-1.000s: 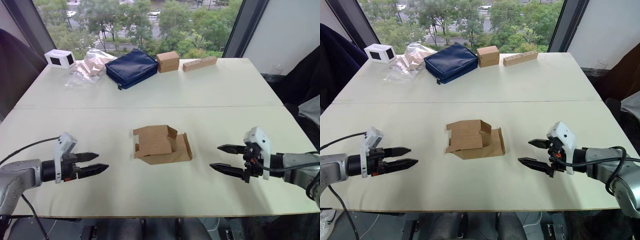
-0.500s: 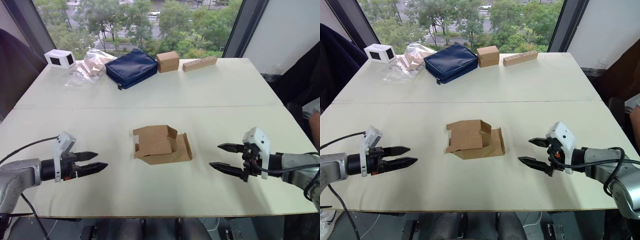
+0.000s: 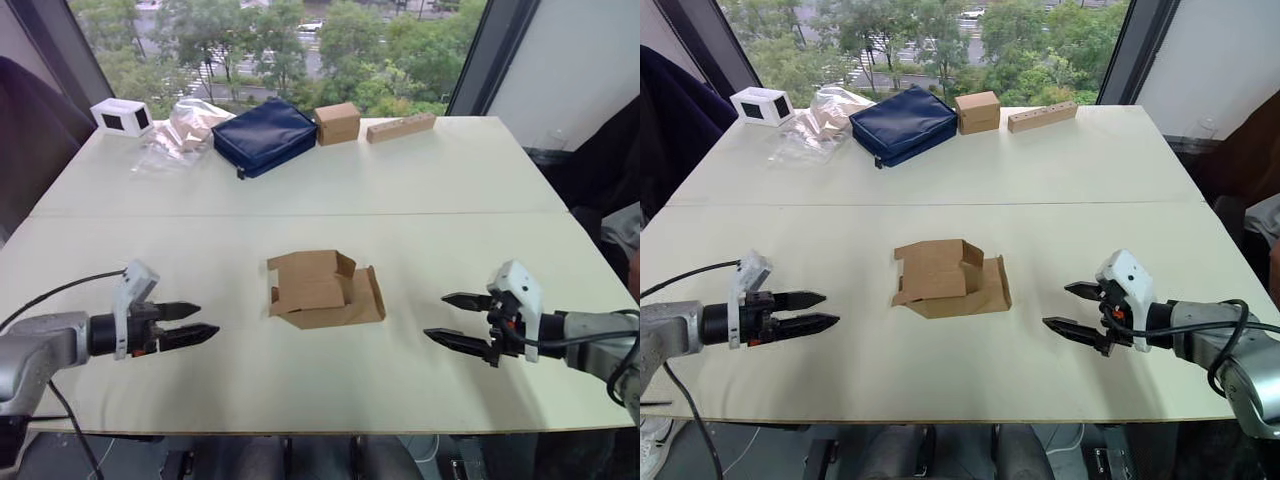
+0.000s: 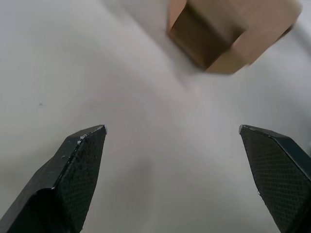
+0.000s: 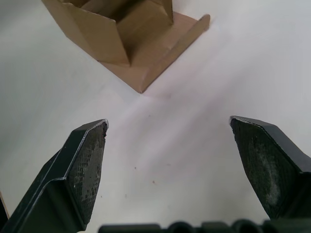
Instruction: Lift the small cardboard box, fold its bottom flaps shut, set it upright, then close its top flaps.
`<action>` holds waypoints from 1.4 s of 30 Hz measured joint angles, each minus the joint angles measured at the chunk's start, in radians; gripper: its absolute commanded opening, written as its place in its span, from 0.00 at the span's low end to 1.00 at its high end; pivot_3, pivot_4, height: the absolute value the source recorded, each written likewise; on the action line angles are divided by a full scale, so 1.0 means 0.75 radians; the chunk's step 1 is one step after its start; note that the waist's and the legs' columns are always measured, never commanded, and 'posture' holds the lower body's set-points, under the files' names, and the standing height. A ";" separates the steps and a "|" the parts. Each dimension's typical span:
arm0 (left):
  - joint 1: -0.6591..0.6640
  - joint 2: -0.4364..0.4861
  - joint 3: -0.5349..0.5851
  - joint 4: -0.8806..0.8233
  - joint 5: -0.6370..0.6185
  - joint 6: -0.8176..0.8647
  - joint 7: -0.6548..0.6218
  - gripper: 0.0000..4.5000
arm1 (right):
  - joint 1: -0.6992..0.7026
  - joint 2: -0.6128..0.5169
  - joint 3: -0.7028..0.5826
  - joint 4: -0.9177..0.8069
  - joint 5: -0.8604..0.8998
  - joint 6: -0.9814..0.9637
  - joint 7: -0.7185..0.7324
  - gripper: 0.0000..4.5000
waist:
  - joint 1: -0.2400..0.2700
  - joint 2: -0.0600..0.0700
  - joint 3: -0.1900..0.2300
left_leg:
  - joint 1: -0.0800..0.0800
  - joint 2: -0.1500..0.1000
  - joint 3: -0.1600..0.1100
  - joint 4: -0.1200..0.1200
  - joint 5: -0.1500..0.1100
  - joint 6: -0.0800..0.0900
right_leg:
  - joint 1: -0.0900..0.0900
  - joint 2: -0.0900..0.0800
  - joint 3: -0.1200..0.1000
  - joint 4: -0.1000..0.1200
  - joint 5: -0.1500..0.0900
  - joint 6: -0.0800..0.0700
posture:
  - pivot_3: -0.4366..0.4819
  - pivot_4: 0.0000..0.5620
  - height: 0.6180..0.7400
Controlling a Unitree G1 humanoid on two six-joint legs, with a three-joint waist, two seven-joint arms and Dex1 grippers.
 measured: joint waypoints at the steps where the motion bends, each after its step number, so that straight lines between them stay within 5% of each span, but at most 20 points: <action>1: -0.063 0.000 -0.008 0.022 -0.062 0.099 -0.023 1.00 | 0.002 -0.008 -0.003 -0.053 0.004 0.003 -0.004 0.96 | -0.002 0.000 0.000 | 0.000 0.000 0.000 0.000 0.000 0.000 | 0.000 0.000 0.000 0.000 0.000 0.000 | 0.48 0.27 1.00; 6: -0.294 -0.121 -0.100 0.163 -0.151 0.331 -0.015 1.00 | -0.051 0.019 0.002 -0.265 0.099 0.085 -0.099 0.96 | -0.008 0.000 0.000 | 0.000 0.000 0.000 0.001 0.000 0.000 | 0.000 0.002 -0.001 0.001 0.000 0.000 | 0.48 0.27 1.00; 10: -0.534 -0.338 -0.114 0.397 -0.156 0.478 0.112 1.00 | -0.103 0.051 0.043 -0.408 0.127 0.163 -0.248 0.96 | -0.001 -0.001 0.000 | -0.001 -0.001 -0.001 0.003 0.000 0.000 | 0.000 0.004 -0.002 0.002 0.000 0.001 | 0.48 0.27 1.00; 15: -0.618 -0.454 -0.108 0.458 -0.167 0.553 0.195 1.00 | -0.096 0.077 0.047 -0.497 0.177 0.243 -0.373 0.96 | -0.008 -0.002 0.000 | -0.002 -0.002 0.000 0.003 0.000 0.001 | -0.002 0.000 0.000 0.002 0.000 0.001 | 0.48 0.27 1.00; 42: -0.671 -0.598 -0.188 0.548 -0.087 0.507 0.203 1.00 | -0.123 0.072 0.004 -0.569 0.347 0.358 -0.605 0.96 | -0.003 -0.002 0.000 | -0.002 -0.002 0.000 0.003 0.001 -0.001 | -0.001 0.001 -0.001 0.002 0.000 0.001 | 0.48 0.27 1.00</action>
